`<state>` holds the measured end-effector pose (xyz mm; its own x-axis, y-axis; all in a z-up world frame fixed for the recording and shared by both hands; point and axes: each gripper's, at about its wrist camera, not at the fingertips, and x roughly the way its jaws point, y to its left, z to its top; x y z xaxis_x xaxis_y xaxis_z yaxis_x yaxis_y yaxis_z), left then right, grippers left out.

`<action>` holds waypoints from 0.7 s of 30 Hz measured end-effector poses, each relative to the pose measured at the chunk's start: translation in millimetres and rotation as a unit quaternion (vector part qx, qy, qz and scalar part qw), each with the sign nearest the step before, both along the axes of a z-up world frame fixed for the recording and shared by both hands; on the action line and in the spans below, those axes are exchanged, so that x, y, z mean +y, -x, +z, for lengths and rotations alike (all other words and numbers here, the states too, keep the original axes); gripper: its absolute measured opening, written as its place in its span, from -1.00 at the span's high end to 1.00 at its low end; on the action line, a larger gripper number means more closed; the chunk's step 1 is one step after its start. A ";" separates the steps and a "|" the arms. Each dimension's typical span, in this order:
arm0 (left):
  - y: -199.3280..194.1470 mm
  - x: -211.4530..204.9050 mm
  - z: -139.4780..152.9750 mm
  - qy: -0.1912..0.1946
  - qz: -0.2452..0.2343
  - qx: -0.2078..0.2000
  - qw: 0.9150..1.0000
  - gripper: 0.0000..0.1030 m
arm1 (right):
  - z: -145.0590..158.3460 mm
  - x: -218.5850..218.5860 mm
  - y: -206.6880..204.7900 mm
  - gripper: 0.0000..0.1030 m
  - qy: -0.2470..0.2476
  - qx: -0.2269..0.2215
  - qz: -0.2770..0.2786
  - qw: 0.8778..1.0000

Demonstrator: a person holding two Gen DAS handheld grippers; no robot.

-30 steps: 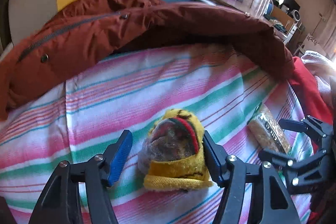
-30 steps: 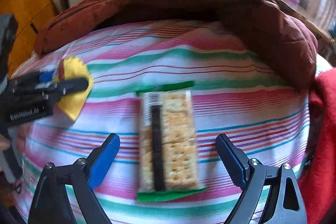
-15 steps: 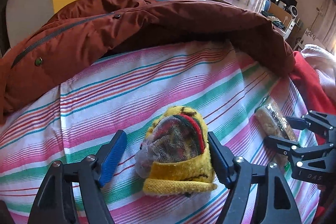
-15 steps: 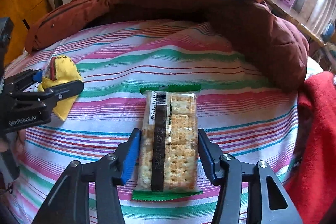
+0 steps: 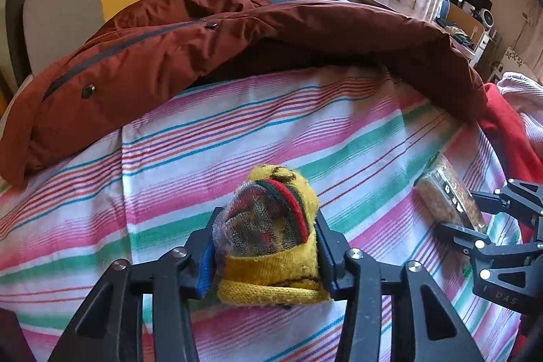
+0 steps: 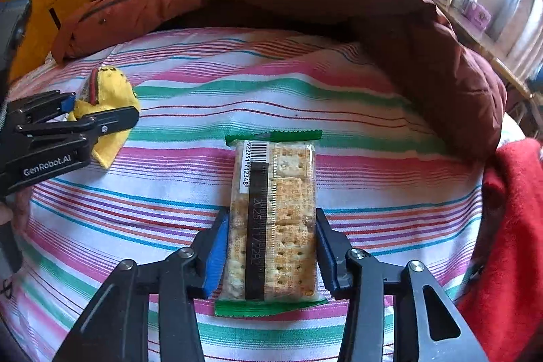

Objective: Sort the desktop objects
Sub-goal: 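Carry the cracker packet and yellow hat to the gold tray and release both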

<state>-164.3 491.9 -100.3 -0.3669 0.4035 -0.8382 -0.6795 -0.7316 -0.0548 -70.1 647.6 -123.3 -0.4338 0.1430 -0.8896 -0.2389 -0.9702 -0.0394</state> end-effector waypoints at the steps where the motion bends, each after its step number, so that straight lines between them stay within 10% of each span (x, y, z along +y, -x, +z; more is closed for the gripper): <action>1: -1.3 -2.6 0.8 -0.001 0.003 0.000 1.000 0.11 | 0.0 -1.8 0.3 0.11 -0.006 0.002 0.002 1.000; 21: -76.1 -86.2 2.6 -0.003 0.067 0.032 0.997 0.13 | 2.2 -24.6 -0.7 0.10 0.030 0.027 0.098 0.994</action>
